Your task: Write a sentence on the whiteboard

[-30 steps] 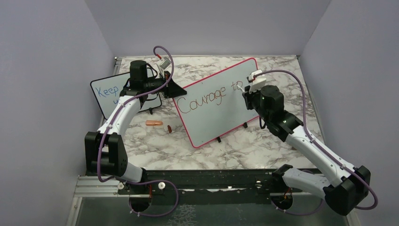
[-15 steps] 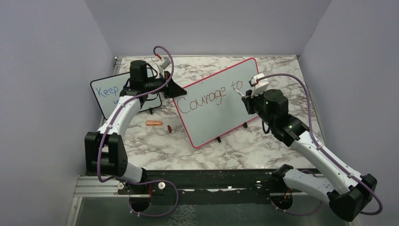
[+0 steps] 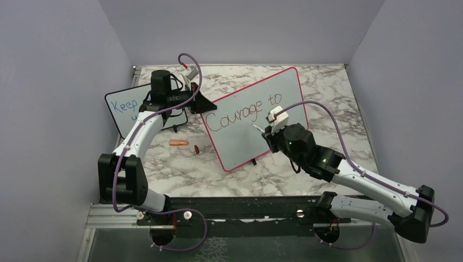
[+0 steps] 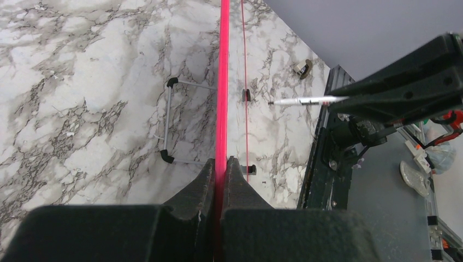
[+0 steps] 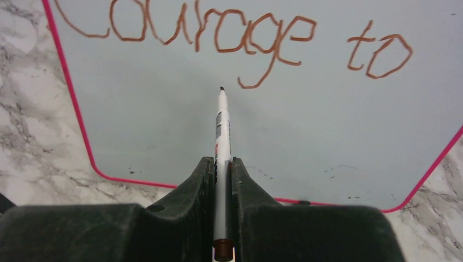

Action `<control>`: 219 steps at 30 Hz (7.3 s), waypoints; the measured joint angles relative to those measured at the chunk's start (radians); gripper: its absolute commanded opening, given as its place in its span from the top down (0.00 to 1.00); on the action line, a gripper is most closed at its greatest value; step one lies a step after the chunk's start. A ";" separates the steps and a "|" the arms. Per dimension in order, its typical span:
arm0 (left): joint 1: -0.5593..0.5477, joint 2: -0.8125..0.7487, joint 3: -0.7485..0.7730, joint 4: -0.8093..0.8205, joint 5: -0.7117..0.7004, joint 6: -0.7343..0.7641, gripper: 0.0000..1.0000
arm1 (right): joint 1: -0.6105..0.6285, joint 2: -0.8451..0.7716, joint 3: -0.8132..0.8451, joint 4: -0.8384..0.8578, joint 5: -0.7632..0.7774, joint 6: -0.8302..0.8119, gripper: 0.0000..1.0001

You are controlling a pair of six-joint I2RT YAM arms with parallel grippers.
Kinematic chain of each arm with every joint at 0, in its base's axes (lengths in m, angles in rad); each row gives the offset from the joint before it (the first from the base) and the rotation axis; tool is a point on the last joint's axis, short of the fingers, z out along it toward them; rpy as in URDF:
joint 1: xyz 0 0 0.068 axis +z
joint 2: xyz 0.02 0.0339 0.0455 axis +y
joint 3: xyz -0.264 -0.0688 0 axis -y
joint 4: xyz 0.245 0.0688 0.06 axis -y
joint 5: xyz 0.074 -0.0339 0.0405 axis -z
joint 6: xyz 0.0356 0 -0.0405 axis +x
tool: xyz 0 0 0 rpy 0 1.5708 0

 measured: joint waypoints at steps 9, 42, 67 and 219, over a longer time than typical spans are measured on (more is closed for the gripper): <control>0.000 0.000 0.000 0.000 -0.001 -0.001 1.00 | 0.260 0.051 -0.047 0.060 0.230 0.009 0.99; 0.000 0.000 0.000 0.000 -0.001 -0.001 1.00 | 0.407 0.302 0.061 0.109 0.404 0.065 0.99; 0.000 0.000 0.000 0.000 -0.001 -0.001 1.00 | 0.407 0.362 0.074 0.121 0.455 0.092 0.99; 0.000 -0.001 0.000 0.000 -0.001 -0.003 1.00 | 0.369 0.251 -0.017 0.000 0.438 0.203 0.99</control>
